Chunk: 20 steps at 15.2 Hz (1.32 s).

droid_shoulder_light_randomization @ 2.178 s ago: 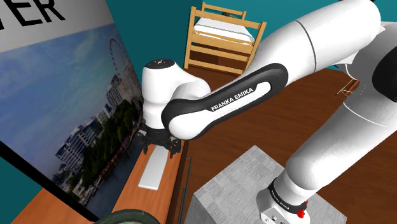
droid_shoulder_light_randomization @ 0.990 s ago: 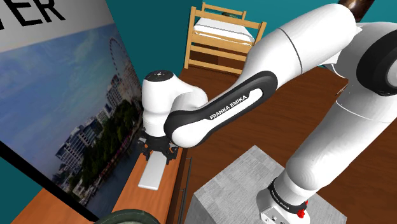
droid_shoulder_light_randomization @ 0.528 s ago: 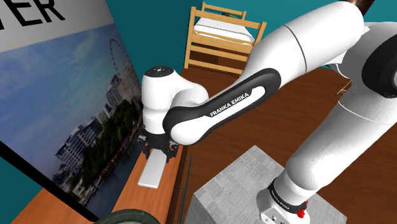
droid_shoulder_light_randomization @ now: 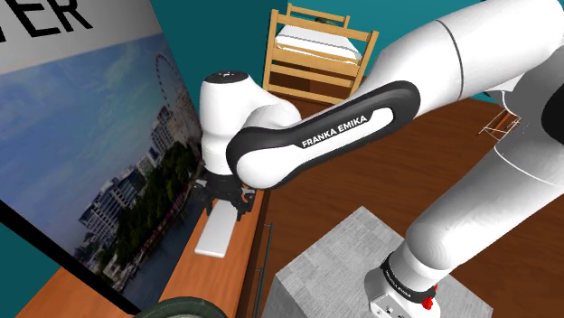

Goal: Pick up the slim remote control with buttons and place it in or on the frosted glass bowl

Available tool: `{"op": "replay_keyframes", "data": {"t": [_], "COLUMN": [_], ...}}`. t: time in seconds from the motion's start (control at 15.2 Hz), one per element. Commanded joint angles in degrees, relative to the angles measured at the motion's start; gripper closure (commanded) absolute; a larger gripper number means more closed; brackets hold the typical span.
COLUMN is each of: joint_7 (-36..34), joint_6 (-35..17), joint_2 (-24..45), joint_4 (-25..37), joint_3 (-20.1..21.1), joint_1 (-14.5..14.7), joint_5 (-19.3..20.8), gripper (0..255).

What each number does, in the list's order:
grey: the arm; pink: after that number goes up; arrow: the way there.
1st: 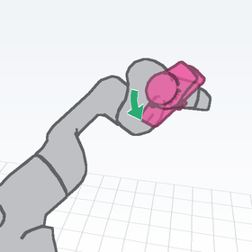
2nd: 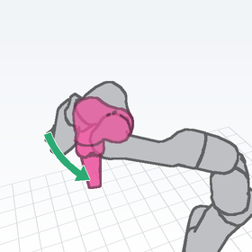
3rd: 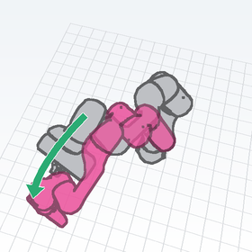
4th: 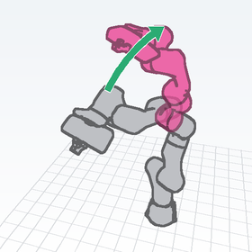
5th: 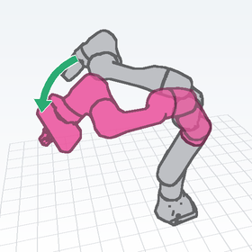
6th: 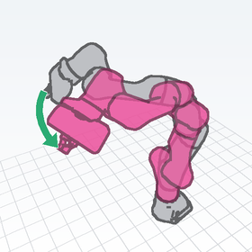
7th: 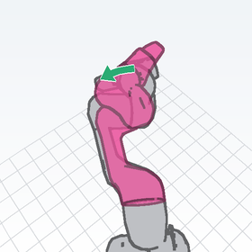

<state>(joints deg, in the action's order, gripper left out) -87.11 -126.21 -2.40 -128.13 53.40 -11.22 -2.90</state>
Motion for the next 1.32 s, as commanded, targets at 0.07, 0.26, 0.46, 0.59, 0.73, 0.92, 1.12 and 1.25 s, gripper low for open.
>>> {"op": "replay_keyframes", "data": {"t": [0.07, 0.26, 0.46, 0.59, 0.73, 0.92, 1.12, 1.25], "joint_7": [1.45, 2.48, 3.32, 3.79, 4.19, 4.68, 5.04, 5.22], "joint_6": [2.44, 4.85, 7.26, 8.87, 10.47, 12.85, 15.22, 16.79], "joint_2": [-2.17, -3.82, -5.25, -6.1, -6.85, -7.83, -8.63, -9.06], "joint_4": [1.05, 2.36, 3.78, 4.78, 5.83, 7.5, 9.27, 10.5], "joint_3": [-0.39, -0.9, -1.46, -1.84, -2.21, -2.75, -3.27, -3.58], "joint_1": [0.06, 0.17, 0.28, 0.35, 0.41, 0.47, 0.51, 0.52], "joint_5": [-2.01, -3.37, -4.46, -5.05, -5.56, -6.15, -6.58, -6.79], "gripper": [255, 255, 255, 255, 255, 255, 255, 255]}}
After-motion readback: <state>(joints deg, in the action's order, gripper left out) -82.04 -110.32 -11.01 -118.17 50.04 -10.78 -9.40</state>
